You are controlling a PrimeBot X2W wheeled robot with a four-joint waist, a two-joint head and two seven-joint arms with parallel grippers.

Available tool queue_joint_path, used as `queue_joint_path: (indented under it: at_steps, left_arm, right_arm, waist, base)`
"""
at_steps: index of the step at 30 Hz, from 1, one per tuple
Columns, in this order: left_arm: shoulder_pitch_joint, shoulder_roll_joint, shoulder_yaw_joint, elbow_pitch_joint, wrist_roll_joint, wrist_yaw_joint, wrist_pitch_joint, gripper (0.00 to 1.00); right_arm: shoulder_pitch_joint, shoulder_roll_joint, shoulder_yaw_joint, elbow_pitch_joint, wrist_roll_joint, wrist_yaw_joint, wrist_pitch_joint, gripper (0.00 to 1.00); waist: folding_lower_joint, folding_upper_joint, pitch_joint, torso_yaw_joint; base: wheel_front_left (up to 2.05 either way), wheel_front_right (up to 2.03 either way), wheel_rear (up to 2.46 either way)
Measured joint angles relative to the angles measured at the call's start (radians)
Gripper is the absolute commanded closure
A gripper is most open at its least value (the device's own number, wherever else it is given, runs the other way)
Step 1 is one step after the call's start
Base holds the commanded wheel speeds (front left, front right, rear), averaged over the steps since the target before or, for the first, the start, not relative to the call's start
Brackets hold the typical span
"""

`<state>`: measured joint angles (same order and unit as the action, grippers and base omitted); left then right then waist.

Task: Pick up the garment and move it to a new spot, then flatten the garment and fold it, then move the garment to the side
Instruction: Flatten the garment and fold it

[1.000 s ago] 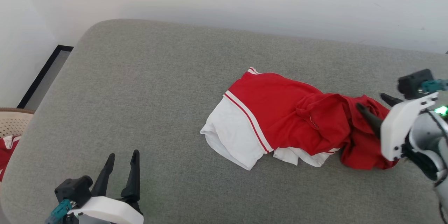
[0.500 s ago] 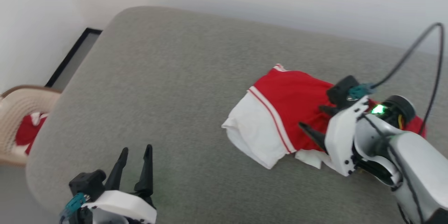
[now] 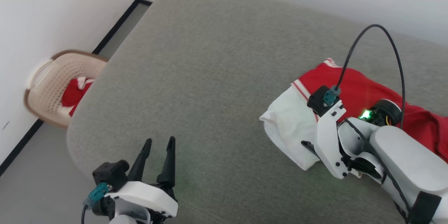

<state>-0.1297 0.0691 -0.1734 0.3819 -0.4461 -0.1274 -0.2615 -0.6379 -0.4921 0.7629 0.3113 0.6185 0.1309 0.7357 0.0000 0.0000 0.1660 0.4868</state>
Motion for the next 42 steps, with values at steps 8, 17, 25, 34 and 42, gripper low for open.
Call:
queue_joint_path:
  at_steps: [8,17,25,34,42]
  left_arm:
    - [-0.011,-0.009,-0.02,-0.002,-0.029,0.0,0.0,0.0]
    - [-0.015,-0.013,-0.008,-0.004,-0.034,0.0,0.0,0.0]
    - [-0.011,0.002,0.019,0.001,-0.034,0.0,0.0,0.0]
    - [-0.006,0.011,0.042,-0.009,-0.028,0.0,0.0,0.0]
    - [-0.003,0.017,0.053,-0.013,-0.019,0.0,0.0,0.0]
  right_arm:
    - [-0.071,0.001,0.14,0.097,0.033,0.0,0.009,0.0]
    - [-0.147,0.012,0.228,0.18,0.096,0.0,-0.065,1.0]
    - [-0.184,-0.017,0.165,0.148,0.141,0.0,-0.169,1.0]
    - [-0.197,-0.109,-0.043,0.121,0.129,0.0,-0.252,1.0]
    - [-0.154,-0.162,-0.249,0.166,0.09,0.0,-0.278,1.0]
  waist:
    - [0.0,0.0,0.041,0.048]
    - [0.0,0.0,0.052,0.054]
    - [0.0,0.0,0.03,0.025]
    - [0.0,0.0,0.006,-0.063]
    - [0.0,0.0,-0.002,-0.118]
  base:
    - [0.0,0.0,0.0]
    - [0.0,0.0,0.0]
    - [0.0,0.0,0.0]
    - [0.0,0.0,0.0]
    - [0.0,0.0,0.0]
